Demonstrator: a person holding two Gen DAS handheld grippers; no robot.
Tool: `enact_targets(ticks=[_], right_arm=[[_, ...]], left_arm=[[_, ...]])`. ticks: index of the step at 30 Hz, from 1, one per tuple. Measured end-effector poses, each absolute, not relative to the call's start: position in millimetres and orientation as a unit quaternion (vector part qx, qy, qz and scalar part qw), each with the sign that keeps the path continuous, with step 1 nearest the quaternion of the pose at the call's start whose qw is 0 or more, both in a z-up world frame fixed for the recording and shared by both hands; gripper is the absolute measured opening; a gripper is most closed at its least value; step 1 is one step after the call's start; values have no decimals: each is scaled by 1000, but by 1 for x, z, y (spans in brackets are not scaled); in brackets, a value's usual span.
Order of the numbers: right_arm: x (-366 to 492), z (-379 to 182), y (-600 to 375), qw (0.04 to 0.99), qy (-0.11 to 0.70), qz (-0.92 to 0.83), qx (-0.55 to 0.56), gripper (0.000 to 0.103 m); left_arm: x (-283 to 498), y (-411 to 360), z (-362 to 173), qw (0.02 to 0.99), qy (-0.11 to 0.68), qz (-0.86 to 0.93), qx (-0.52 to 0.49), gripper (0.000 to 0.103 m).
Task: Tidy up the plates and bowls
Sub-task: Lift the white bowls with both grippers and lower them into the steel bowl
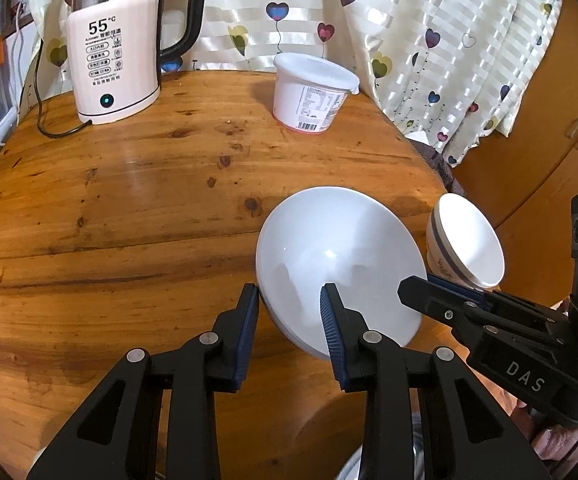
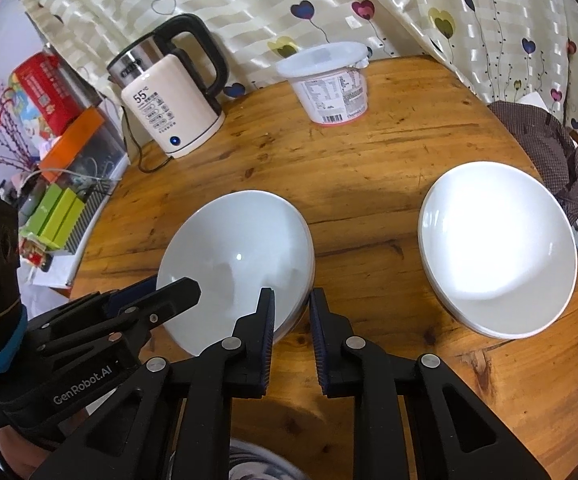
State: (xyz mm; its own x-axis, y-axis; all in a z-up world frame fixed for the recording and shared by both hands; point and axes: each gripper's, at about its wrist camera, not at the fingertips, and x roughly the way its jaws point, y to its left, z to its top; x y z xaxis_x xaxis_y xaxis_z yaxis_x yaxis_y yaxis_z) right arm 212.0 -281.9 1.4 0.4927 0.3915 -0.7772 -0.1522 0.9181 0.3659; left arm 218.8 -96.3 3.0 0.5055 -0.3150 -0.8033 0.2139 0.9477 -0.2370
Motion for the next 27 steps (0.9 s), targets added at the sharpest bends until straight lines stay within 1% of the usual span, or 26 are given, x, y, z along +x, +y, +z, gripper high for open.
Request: enact_targets(ticks=[27], right_arm=[[136,55,-284,877,441,153,115,18]], left_arm=[[148,-98,46,881,440,-169,-41,33]])
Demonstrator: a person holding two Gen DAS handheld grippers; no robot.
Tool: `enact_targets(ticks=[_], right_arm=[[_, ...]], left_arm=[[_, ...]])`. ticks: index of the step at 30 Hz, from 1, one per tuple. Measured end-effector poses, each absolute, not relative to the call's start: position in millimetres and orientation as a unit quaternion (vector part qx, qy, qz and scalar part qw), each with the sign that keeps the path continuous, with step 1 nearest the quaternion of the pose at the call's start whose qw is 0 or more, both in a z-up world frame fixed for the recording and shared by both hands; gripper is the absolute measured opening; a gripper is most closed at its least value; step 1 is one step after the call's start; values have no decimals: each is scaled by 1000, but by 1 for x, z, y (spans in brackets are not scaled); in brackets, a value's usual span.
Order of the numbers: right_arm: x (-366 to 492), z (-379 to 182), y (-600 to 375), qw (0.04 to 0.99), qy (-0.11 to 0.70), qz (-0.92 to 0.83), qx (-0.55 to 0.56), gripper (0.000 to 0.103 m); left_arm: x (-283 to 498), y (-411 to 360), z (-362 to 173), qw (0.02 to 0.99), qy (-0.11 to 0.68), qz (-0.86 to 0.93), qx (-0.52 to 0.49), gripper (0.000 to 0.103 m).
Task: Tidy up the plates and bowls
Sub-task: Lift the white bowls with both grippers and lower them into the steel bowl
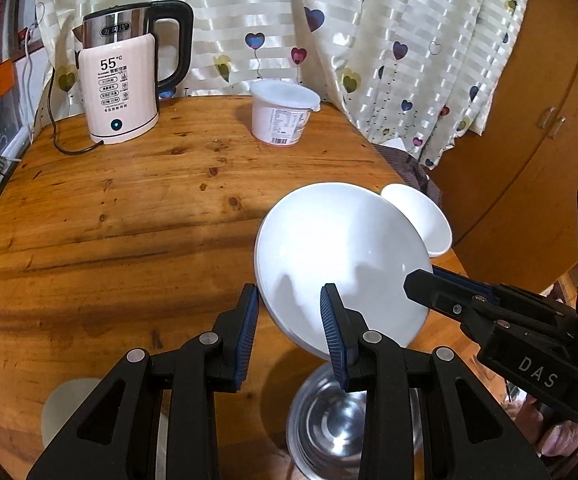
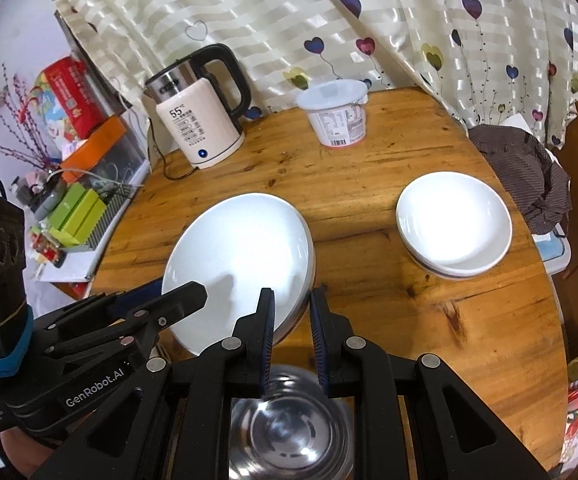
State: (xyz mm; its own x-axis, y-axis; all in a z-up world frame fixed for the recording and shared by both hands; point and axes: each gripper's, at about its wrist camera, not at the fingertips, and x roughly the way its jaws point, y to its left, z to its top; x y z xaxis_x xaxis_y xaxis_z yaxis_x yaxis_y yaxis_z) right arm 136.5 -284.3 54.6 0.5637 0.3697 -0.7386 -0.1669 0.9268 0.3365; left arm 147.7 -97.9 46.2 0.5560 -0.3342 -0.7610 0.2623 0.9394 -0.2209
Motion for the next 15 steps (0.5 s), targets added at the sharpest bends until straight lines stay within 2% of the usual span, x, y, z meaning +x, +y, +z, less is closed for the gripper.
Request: enact_targets(ticks=[15], right_arm=[[88,62,-285,878,438,151,117,17]], left_arm=[[101,-97,50,880,439,-179,-37,33]])
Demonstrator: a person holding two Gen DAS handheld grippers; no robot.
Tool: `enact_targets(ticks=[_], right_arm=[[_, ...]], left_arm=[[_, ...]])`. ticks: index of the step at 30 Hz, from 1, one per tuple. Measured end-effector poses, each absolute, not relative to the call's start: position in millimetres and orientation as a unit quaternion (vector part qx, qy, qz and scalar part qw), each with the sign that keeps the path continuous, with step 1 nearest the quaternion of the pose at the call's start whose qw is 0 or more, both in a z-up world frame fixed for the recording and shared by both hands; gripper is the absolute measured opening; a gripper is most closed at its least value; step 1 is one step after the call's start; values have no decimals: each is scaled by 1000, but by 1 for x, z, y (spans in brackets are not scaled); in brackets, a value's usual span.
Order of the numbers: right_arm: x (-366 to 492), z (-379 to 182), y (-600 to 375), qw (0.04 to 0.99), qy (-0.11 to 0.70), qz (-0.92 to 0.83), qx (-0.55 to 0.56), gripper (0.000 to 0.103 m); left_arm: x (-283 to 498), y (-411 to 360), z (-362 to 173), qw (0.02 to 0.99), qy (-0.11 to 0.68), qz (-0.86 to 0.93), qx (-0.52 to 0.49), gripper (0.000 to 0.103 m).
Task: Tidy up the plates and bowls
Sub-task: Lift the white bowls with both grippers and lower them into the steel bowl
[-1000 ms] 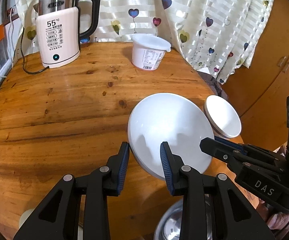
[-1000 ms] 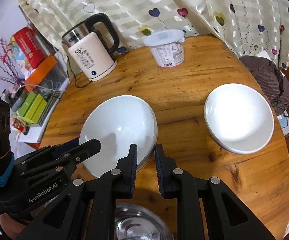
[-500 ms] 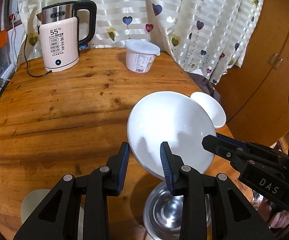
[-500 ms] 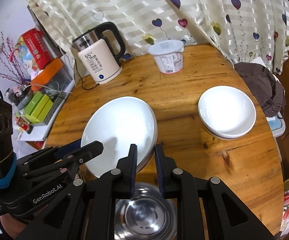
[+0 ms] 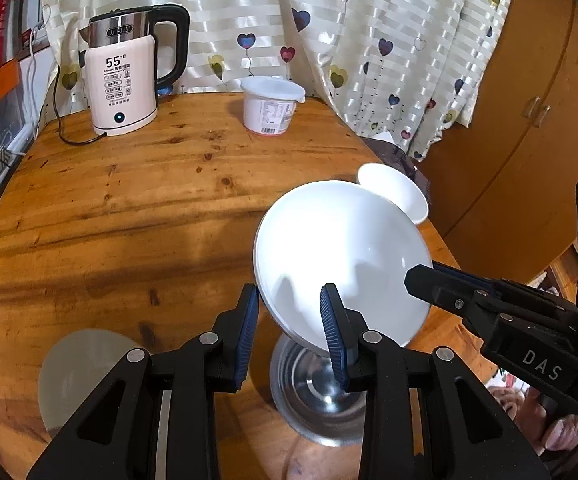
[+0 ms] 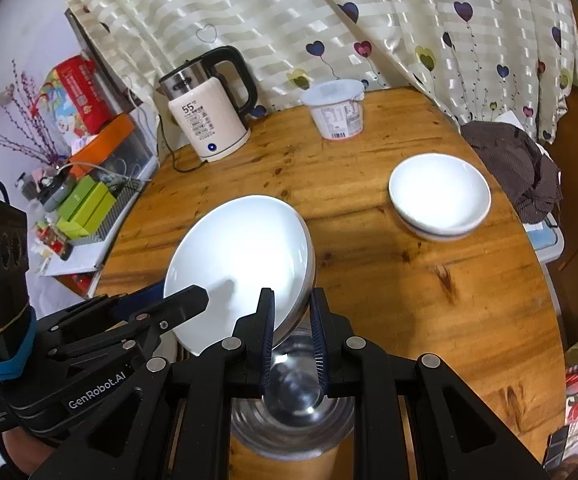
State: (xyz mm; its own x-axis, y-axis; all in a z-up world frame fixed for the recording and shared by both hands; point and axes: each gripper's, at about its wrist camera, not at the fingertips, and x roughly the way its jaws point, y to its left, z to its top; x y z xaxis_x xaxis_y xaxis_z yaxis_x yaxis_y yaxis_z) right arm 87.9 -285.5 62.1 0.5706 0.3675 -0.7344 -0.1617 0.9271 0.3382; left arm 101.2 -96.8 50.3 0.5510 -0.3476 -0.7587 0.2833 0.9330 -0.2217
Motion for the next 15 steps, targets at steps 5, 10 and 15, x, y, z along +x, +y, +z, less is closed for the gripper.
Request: enact_targets(ticks=[5,10,15], right_arm=[[71,59,-287,877,441,147,119,18],[60,54,-291,876,445,142,123,18],[52,44,-294,871,454,139,127,18]], left_arm=[[87,-99,46,877,443,-184,-32,33],[77,-104,39,872,451,-188,-28,33],[70,-107,32,868,459,-189,-26,33]])
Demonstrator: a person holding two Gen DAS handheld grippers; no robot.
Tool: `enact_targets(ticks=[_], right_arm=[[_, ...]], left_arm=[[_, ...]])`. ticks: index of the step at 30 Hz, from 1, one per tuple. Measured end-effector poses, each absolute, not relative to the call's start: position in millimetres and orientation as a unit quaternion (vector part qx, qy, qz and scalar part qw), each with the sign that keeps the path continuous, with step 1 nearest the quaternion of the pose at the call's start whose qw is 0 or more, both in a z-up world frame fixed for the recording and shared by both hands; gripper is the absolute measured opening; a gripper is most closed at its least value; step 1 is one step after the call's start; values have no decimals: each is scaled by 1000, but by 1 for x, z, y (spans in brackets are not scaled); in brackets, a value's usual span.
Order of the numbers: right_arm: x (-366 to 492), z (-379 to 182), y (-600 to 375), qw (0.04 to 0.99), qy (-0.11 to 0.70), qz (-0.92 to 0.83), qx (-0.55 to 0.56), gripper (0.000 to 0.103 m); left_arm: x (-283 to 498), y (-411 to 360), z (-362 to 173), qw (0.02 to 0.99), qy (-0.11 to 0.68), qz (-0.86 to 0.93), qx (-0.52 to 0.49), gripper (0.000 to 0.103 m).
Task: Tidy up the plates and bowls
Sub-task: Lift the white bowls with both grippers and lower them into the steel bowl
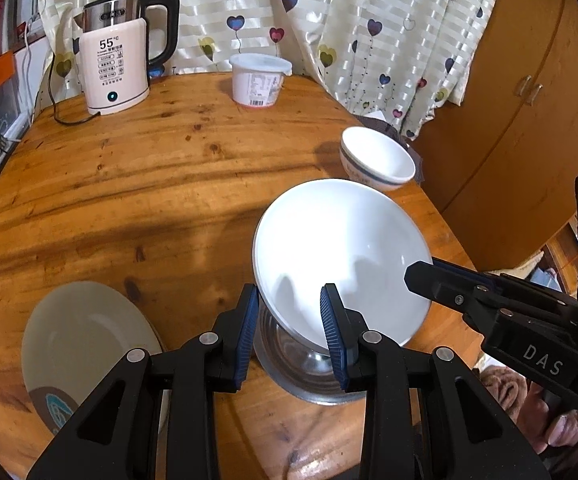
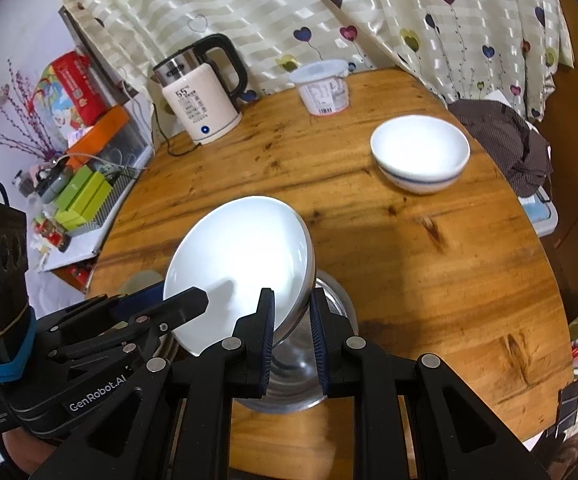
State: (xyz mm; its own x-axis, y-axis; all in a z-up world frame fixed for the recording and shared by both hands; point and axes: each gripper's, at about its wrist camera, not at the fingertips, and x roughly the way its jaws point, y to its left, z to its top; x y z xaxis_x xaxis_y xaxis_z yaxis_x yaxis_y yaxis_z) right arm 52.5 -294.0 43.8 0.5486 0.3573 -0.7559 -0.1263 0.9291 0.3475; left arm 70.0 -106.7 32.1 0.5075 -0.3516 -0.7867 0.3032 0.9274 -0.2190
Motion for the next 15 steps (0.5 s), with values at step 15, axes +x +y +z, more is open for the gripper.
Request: enact_targets(ticks=[15], right_arm=[[44,15,-303,855,484,129,134,18]], left_arm=[[62,-119,7,852,487,-192,-19,33]])
